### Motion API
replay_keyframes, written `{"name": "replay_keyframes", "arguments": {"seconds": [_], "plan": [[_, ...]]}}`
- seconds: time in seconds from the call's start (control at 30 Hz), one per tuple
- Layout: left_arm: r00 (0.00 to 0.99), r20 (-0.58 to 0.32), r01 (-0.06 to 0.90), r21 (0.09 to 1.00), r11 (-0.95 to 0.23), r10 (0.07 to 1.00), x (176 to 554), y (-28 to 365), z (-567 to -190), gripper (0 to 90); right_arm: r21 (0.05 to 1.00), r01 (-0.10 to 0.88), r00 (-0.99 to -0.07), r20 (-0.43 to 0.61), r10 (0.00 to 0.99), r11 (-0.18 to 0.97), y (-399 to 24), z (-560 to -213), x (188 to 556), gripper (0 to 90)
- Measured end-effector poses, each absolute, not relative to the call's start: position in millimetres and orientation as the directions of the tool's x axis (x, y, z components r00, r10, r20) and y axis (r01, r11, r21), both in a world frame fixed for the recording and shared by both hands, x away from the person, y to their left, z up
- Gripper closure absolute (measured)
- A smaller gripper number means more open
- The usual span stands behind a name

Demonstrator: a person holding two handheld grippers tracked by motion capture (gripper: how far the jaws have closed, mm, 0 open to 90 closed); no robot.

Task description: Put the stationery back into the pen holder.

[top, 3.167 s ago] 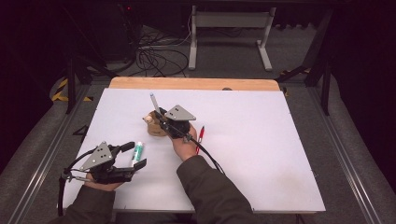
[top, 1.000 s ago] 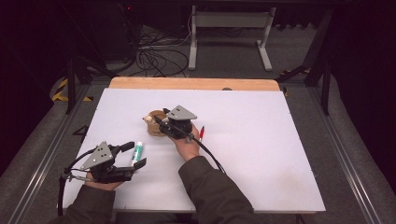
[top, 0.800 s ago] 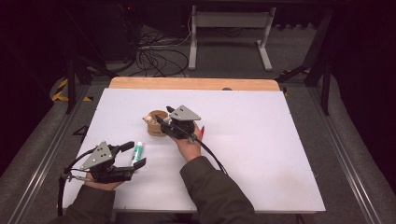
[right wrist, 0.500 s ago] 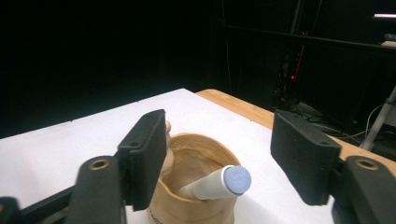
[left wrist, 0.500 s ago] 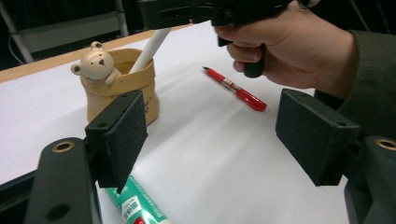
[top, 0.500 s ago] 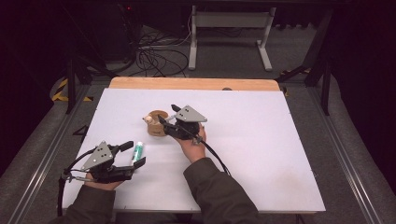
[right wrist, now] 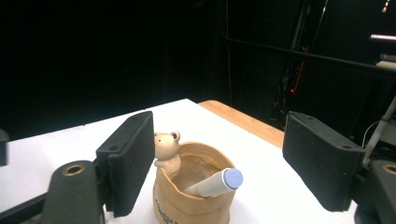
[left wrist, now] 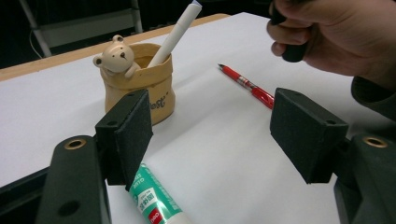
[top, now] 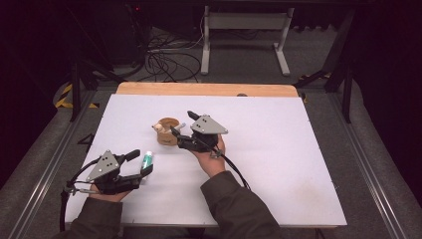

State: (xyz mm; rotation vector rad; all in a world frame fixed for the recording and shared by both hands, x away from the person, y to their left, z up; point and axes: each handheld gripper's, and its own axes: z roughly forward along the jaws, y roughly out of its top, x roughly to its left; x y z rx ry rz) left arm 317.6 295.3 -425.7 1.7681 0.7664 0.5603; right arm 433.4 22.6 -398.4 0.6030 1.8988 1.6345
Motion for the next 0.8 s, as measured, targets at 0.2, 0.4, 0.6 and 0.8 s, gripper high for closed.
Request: {"name": "replay_keyframes", "arguments": {"seconds": [0.2,0.4,0.6,0.8], "plan": [[0.667,0.001,0.234,0.949,-0.211,0.745,318,296,-427,32.2,0.987,-0.052,-0.740,-0.141,0.657,0.153,11,-390,424,22.8],[0.641,0.015,0.245,0.943,-0.223,0.768,316,295,-429,32.9,0.984,-0.080,-0.731,-0.165,0.662,0.157,0,-384,414,20.2],[0.609,0.023,0.289,0.924,-0.249,0.793,313,294,-435,34.2,0.983,-0.097,-0.725,-0.176,0.666,0.155,-13,-381,407,19.1],[0.587,0.027,0.324,0.908,-0.265,0.809,310,292,-440,34.7,0.981,-0.097,-0.723,-0.185,0.665,0.167,-22,-384,403,17.6]]}}
